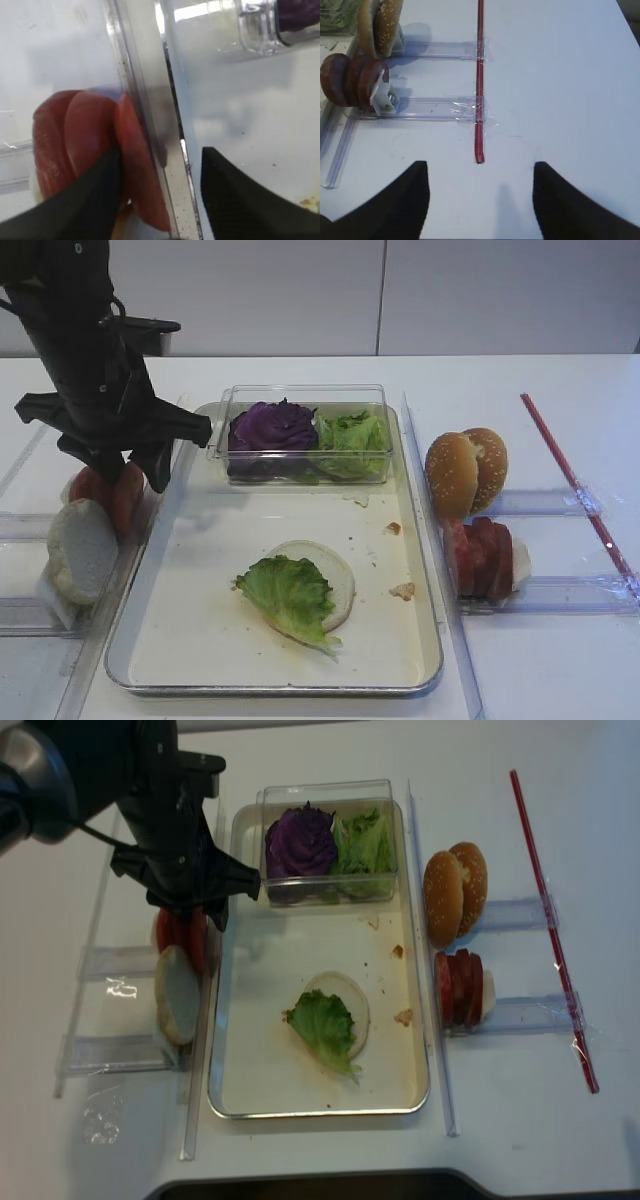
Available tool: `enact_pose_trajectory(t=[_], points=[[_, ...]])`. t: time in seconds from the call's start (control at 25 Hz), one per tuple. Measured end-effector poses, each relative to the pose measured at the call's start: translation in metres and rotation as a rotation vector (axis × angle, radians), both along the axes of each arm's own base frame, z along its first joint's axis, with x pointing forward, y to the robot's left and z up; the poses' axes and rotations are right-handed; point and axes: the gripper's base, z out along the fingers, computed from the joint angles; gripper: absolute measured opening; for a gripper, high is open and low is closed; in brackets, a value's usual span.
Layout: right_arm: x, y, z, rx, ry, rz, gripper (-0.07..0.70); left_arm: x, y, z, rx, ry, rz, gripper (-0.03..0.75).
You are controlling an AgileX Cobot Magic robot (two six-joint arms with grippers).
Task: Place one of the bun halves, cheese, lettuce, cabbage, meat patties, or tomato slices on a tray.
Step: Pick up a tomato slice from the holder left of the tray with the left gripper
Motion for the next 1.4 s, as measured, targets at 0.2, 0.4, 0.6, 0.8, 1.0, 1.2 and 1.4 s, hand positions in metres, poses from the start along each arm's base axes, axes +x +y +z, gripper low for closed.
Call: enact_pose_trajectory(t=[0.2,0.4,0.6,0.8,1.0,1.2,1.4], points=[[0.0,0.0,0.0,0.0,0.0,0.0,0.489,0.0,0.0,-0.001,0.005,0.004,-0.001,0.364],[0.0,0.0,0.0,0.0,0.0,0.0,0.489,0.003,-0.001,-0.013,0.02,0.044,0.0,0.356],[0.0,0.0,0.0,0.0,0.0,0.0,0.489,0.004,-0.001,-0.015,0.025,0.045,-0.002,0.354],[0.0,0.0,0.0,0.0,0.0,0.0,0.489,0.004,0.001,-0.014,0.041,0.039,-0.008,0.307],[0.0,0.0,0.0,0.0,0.0,0.0,0.489,0.005,0.002,-0.014,0.053,0.032,0.008,0.195],[0.0,0.0,0.0,0.0,0.0,0.0,0.489,0.005,0.003,-0.014,0.061,0.037,0.01,0.118],[0.0,0.0,0.0,0.0,0.002,0.0,0.489,0.004,0.003,-0.014,0.065,0.041,0.014,0.115]])
